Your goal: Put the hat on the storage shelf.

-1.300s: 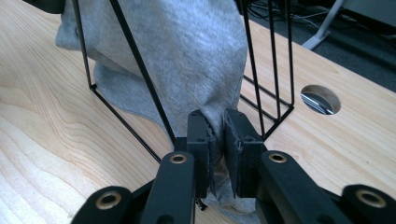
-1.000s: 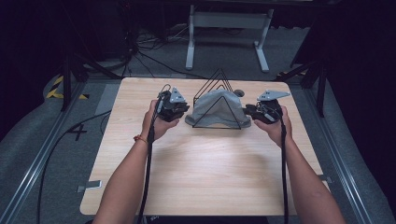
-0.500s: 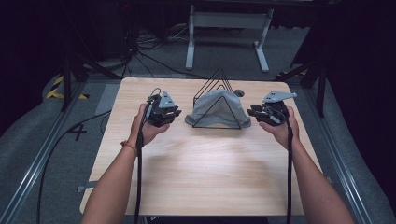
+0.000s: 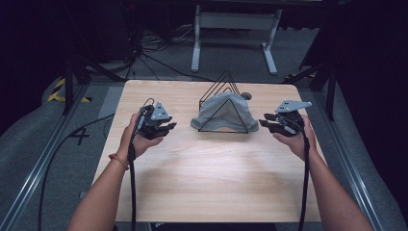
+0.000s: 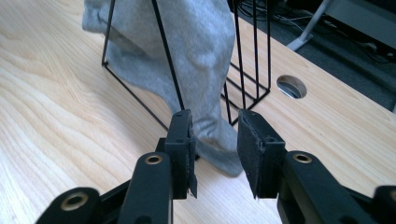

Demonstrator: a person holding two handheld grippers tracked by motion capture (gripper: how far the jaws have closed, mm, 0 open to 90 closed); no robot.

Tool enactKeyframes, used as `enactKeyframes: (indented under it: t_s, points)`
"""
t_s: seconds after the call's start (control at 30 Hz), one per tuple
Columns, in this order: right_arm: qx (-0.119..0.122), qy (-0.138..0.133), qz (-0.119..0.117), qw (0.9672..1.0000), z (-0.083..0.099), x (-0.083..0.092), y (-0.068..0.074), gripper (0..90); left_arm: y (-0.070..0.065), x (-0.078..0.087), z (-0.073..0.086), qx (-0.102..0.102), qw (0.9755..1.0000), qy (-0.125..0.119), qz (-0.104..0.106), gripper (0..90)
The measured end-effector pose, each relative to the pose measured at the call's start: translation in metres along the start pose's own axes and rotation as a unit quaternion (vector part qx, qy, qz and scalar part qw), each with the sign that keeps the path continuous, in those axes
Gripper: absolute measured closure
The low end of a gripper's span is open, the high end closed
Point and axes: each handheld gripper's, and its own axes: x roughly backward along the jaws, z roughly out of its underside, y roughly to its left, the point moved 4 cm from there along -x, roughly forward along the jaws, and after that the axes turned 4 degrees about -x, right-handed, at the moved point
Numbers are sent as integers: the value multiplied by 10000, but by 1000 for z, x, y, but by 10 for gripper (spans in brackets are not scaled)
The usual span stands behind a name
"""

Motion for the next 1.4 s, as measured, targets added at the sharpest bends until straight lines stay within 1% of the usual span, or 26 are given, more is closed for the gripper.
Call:
enactKeyframes:
  t_s: [0.03, 0.07, 0.2, 0.23, 0.3, 0.37, 0.43, 0.5, 0.57, 0.63, 0.67, 0.7, 0.73, 0.83, 0.9, 0.93, 0.97, 1.03, 1.1, 1.13, 1.2, 1.27, 1.3, 1.33, 1.37, 1.4]
  points:
    - [-1, 1, -5, 10000, 1, 1, 0, 654, -2, 2, 3, 39, 10000, -14, 15, 690]
    - [16, 9, -11, 10000, 3, 3, 1, 635, -3, 3, 4, 3, 10000, -4, 6, 685]
    - [76, 91, -13, 9999, 8, 6, 1, 600, -7, 6, 12, -27, 10000, 55, 55, 667]
    - [44, 117, -28, 9999, 9, 7, 2, 587, -8, 7, 15, -111, 9999, 118, 48, 662]
    - [59, 163, -20, 9998, 12, 8, 3, 569, -9, 7, 17, -108, 9999, 123, 49, 650]
    - [98, 212, -17, 9997, 15, 9, 4, 549, -11, 9, 22, -141, 9997, 195, 72, 639]
    - [120, 262, -16, 9996, 20, 10, 5, 520, -13, 10, 27, -90, 9996, 235, 106, 610]
    - [115, 304, 14, 9995, 24, 12, 6, 498, -15, 12, 32, -135, 9994, 288, 151, 586]
    - [78, 341, -3, 9994, 30, 14, 7, 464, -18, 14, 38, -181, 9988, 412, 172, 546]
    - [119, 325, 55, 9994, 38, 16, 8, 439, -22, 16, 43, -172, 9984, 499, 201, 495]
    - [111, 375, 84, 9992, 43, 16, 9, 424, -27, 18, 49, -215, 9980, 541, 233, 469]
    - [136, 396, 126, 9990, 47, 17, 10, 414, -27, 18, 49, -215, 9980, 541, 233, 450]
    - [155, 423, 152, 9989, 51, 17, 11, 409, -31, 20, 54, -283, 9975, 609, 203, 421]
    - [164, 523, 158, 9984, 64, 18, 14, 386, -37, 22, 65, -243, 9972, 668, 218, 363]
    - [173, 572, 159, 9981, 72, 19, 16, 380, -41, 23, 74, -134, 9973, 673, 256, 337]
    - [161, 591, 164, 9980, 76, 20, 17, 373, -43, 24, 80, -120, 9971, 701, 254, 321]
    - [161, 591, 164, 9980, 76, 20, 17, 373, -43, 24, 80, -120, 9971, 701, 254, 311]
    - [126, 566, 126, 9982, 85, 23, 19, 367, -46, 25, 88, -55, 9970, 730, 246, 294]
    - [103, 604, 125, 9980, 93, 24, 20, 358, -49, 26, 96, 21, 9968, 745, 290, 279]
    - [109, 632, 117, 9979, 101, 26, 20, 354, -52, 29, 102, 30, 9971, 709, 291, 273]
    - [115, 668, 153, 9976, 108, 27, 21, 350, -54, 31, 107, 52, 9969, 705, 343, 269]
    - [86, 658, 129, 9977, 114, 30, 21, 344, -56, 32, 115, 113, 9970, 690, 339, 264]
    - [100, 665, 127, 9977, 118, 31, 22, 343, -56, 32, 115, 113, 9970, 690, 339, 263]
    - [108, 632, 116, 9979, 122, 33, 22, 342, -59, 32, 121, 163, 9967, 704, 359, 259]
    - [110, 654, 103, 9977, 125, 34, 22, 342, -60, 33, 124, 151, 9966, 709, 397, 258]
    - [55, 643, 94, 9979, 129, 36, 22, 341, -61, 33, 127, 133, 9968, 682, 400, 257]
